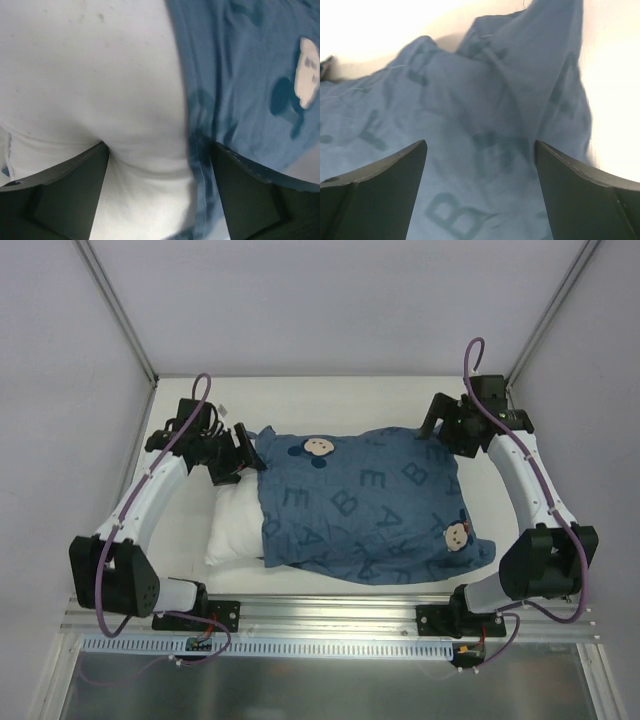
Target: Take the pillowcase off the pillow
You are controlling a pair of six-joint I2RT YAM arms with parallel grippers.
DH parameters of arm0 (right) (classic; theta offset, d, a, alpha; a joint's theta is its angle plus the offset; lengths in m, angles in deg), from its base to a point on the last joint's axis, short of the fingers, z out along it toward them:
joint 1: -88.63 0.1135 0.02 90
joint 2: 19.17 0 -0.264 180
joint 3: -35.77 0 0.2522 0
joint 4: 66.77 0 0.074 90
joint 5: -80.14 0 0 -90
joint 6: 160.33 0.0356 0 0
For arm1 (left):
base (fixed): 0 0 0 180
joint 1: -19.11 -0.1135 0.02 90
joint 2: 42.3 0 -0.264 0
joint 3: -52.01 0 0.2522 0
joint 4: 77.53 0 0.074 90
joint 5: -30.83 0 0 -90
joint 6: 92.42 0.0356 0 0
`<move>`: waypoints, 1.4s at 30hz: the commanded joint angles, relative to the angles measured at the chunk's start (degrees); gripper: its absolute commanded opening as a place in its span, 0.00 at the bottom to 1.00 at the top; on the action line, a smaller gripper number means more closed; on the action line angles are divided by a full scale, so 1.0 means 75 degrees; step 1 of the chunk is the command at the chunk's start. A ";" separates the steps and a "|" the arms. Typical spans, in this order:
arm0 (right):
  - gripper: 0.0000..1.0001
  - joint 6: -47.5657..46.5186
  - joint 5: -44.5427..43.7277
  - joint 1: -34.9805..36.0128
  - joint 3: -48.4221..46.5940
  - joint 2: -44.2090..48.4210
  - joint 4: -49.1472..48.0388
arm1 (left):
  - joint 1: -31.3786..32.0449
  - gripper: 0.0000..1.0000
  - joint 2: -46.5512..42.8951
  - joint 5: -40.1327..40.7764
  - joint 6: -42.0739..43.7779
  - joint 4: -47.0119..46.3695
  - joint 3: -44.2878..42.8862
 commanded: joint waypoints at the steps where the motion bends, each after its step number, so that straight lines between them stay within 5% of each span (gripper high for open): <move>1: 0.93 -0.0198 -0.0335 0.0235 0.0039 0.0697 0.0190 | 0.0250 0.87 -0.1067 -0.0836 0.0061 0.0295 0.0250; 2: 0.93 -0.0222 -0.0405 0.0271 0.0062 0.0790 0.0191 | 0.0180 0.99 -0.1198 -0.0918 0.0155 0.0377 0.0123; 12: 0.94 -0.0269 -0.0512 0.0447 0.0507 0.1154 0.0167 | -0.1519 0.99 -0.0723 0.0287 -0.0710 0.0401 -0.0195; 31: 0.95 -0.0292 -0.0429 0.0471 0.1023 0.1564 0.0366 | -0.1016 0.99 0.2901 0.0851 -0.1251 0.0272 -0.1847; 33: 0.95 -0.0339 -0.0523 0.0471 0.1093 0.1599 0.0378 | -0.0712 0.85 0.3019 0.0816 -0.1262 0.0260 -0.1917; 36: 0.98 -0.0421 -0.0687 0.0401 0.1129 0.1635 0.0437 | -0.0653 0.06 0.2809 0.0688 -0.1146 0.0272 -0.1999; 37: 0.98 -0.0421 -0.0664 0.0250 0.1129 0.1646 0.0437 | -0.0653 0.00 0.2541 0.0664 -0.1087 0.0283 -0.2011; 42: 0.99 -0.0141 -0.0571 -0.0524 0.0662 0.1459 0.0484 | -0.0641 0.00 0.1357 0.0559 -0.0618 0.0260 -0.1848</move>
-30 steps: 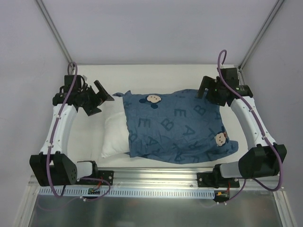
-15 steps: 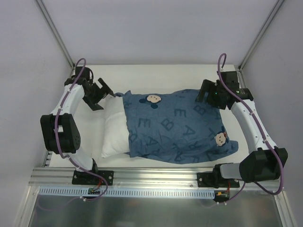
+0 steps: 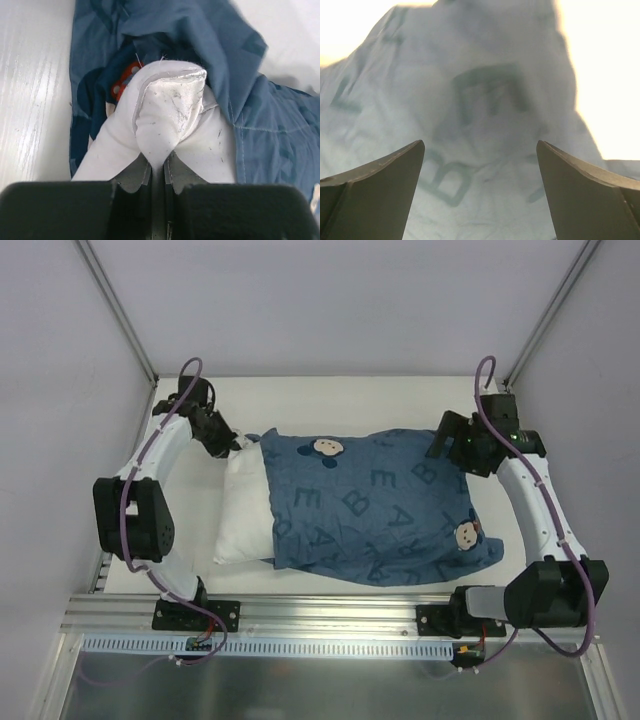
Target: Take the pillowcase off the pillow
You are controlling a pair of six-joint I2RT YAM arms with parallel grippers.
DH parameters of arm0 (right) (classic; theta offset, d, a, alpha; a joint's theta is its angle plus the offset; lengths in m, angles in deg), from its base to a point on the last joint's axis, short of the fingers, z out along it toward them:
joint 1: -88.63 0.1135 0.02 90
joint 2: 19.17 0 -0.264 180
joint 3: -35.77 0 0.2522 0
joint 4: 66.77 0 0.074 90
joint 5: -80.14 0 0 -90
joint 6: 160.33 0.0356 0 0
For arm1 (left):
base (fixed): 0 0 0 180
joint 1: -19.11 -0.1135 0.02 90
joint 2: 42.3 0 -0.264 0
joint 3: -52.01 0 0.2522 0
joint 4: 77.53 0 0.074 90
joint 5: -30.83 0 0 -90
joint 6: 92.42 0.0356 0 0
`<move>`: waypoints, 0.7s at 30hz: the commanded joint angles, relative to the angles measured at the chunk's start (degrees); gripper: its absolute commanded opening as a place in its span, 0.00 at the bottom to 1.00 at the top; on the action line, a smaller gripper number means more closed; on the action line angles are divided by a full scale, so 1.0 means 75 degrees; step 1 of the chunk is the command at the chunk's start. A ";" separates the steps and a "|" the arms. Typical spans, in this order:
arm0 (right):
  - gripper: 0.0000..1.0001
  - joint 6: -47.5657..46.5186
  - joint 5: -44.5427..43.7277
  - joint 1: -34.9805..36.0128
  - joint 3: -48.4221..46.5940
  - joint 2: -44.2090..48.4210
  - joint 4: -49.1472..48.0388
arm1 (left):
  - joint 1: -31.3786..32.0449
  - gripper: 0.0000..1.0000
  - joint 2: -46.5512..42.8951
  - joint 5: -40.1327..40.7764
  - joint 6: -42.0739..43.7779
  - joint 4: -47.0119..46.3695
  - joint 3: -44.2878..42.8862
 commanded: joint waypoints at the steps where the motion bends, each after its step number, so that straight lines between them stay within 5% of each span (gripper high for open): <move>1: 1.00 0.0218 0.0044 -0.0606 -0.0543 0.0025 0.0111 | 0.0038 0.00 -0.1418 -0.0188 0.0460 0.0050 -0.0087; 8: 0.96 0.1132 0.1240 -0.1884 -0.1071 -0.0853 -0.0416 | 0.0038 0.00 -0.3715 -0.1125 0.1280 -0.0594 0.0791; 18: 0.97 0.2059 0.2800 -0.1628 -0.2535 -0.3947 -0.0862 | 0.0038 0.00 -0.4081 -0.1548 0.1410 -0.0711 0.1132; 21: 0.48 0.1907 0.2916 -0.1428 -0.2525 -0.4031 -0.0897 | 0.0038 0.00 -0.4093 -0.1478 0.1434 -0.0712 0.1120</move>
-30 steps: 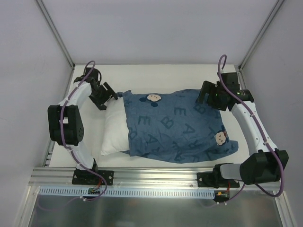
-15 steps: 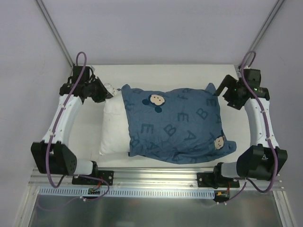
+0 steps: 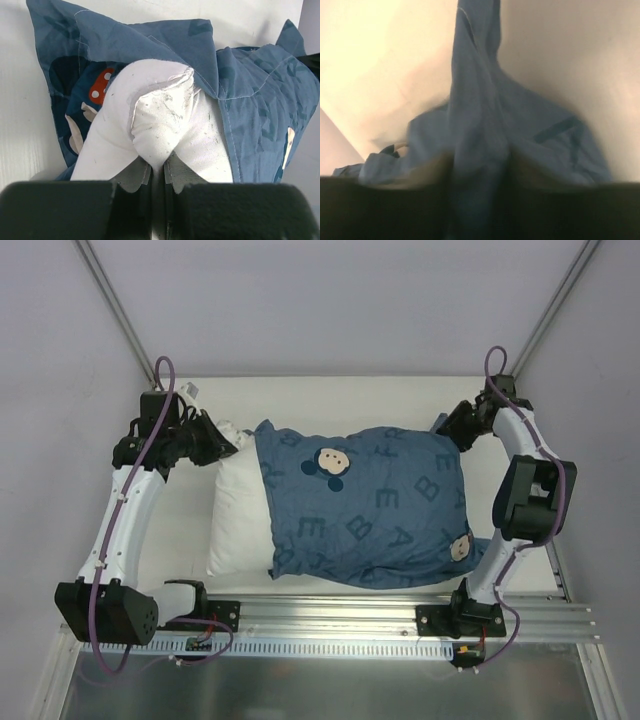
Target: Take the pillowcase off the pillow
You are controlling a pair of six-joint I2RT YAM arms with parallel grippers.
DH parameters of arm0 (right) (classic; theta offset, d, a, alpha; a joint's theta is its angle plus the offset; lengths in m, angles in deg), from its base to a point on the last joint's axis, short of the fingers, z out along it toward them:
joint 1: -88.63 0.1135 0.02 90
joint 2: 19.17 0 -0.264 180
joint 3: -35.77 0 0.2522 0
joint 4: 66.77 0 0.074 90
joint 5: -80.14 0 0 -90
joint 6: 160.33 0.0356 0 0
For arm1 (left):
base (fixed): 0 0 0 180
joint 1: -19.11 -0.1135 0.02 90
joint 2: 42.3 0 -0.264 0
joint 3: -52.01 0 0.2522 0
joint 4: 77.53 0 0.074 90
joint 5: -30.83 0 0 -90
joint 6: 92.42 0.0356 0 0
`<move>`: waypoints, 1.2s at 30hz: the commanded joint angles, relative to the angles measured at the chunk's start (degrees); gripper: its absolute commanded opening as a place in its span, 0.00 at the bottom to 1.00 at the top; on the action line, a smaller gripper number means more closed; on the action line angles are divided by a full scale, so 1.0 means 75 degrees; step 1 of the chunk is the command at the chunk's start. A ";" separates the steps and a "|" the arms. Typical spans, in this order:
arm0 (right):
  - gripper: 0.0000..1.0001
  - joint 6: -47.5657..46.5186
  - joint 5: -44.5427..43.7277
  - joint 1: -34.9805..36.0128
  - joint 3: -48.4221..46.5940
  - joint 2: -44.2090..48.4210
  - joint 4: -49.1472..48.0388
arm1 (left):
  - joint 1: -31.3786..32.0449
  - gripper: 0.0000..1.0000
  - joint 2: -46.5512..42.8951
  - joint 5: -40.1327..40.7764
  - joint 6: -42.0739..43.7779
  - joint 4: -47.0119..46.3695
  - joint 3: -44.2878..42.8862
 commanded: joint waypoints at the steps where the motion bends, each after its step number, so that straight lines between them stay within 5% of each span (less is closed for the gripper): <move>1: 0.07 0.0239 0.0556 0.0213 -0.0092 0.0367 -0.0119 | 0.0038 0.00 -0.0176 -0.0490 0.0180 -0.0458 -0.0092; 2: 0.01 0.0263 0.0335 0.0190 0.0026 0.0670 -0.0166 | 0.0038 0.00 -0.0188 -0.0419 0.0181 -0.0458 -0.0081; 9: 0.01 0.0416 -0.0979 -0.0571 0.0976 0.2567 -0.0272 | -0.0254 0.00 -0.0340 -0.0148 0.0087 -0.0411 0.0002; 15: 0.01 0.0521 -0.1015 -0.1485 0.0953 0.3800 -0.0225 | -0.1332 0.00 -0.0551 -0.0372 -0.0101 -0.0270 -0.0162; 26: 0.01 0.0404 -0.1143 -0.2294 0.1783 0.3696 -0.0049 | -0.3358 0.00 -0.0937 -0.1402 -0.0476 -0.0188 -0.0093; 36: 0.01 0.0451 -0.0757 -0.2354 0.1248 0.4176 -0.0096 | -0.3817 0.00 -0.1020 -0.1590 -0.0558 -0.0106 -0.0162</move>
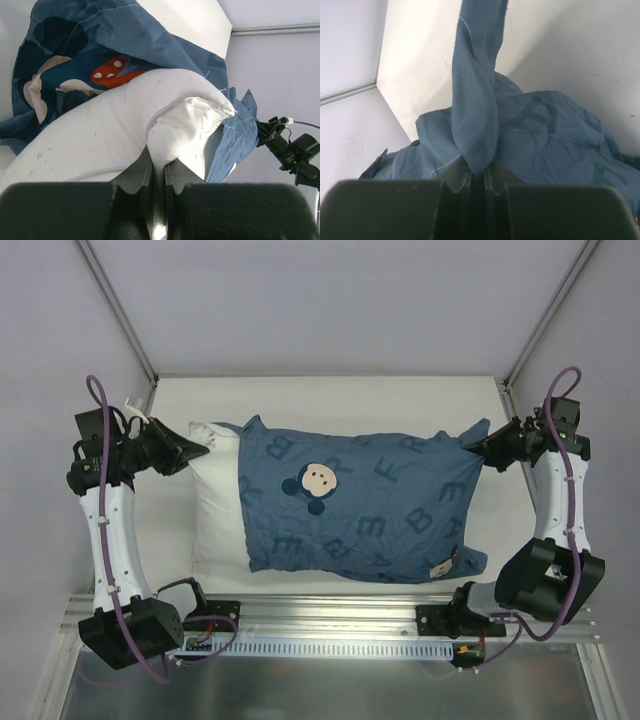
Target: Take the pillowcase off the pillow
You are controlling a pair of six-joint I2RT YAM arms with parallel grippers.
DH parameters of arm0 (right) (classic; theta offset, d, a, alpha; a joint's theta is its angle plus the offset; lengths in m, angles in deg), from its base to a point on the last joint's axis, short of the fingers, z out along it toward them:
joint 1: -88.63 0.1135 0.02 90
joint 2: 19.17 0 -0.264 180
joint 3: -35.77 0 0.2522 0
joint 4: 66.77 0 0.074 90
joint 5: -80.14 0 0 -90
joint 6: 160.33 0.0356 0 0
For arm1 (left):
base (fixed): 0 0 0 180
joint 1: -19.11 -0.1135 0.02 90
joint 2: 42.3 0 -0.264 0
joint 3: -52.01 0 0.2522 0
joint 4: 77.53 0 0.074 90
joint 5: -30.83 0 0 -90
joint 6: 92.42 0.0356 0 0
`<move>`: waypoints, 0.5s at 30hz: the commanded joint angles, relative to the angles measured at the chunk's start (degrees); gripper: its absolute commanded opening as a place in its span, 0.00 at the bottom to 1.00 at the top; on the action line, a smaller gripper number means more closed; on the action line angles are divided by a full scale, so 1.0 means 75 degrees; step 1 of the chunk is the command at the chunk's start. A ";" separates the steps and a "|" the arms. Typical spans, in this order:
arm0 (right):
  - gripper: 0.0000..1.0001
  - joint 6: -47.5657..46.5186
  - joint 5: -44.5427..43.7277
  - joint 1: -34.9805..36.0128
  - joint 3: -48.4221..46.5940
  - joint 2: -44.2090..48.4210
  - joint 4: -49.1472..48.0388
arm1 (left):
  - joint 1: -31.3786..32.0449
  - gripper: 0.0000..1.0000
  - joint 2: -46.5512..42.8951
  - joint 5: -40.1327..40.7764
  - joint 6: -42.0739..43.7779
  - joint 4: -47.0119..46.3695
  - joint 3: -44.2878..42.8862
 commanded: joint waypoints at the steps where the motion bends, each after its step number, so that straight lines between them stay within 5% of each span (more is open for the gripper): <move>1: 0.02 -0.0243 -0.1736 -0.0826 -0.0788 0.0478 -0.1061 | -0.0684 0.00 -0.0253 0.1143 0.0113 -0.0899 -0.0238; 5: 0.14 -0.0254 -0.1794 -0.0838 -0.1210 0.1052 -0.0967 | -0.0696 0.00 -0.0370 0.1166 0.0066 -0.0899 -0.0367; 7: 0.01 -0.0313 -0.1760 -0.0838 -0.1385 0.1135 -0.0932 | -0.0719 0.00 -0.0394 0.1120 0.0054 -0.0887 -0.0402; 15: 0.01 -0.0465 -0.1537 -0.0850 -0.0766 0.1124 -0.1060 | -0.0696 0.00 -0.0476 0.1084 0.0007 -0.0887 -0.0250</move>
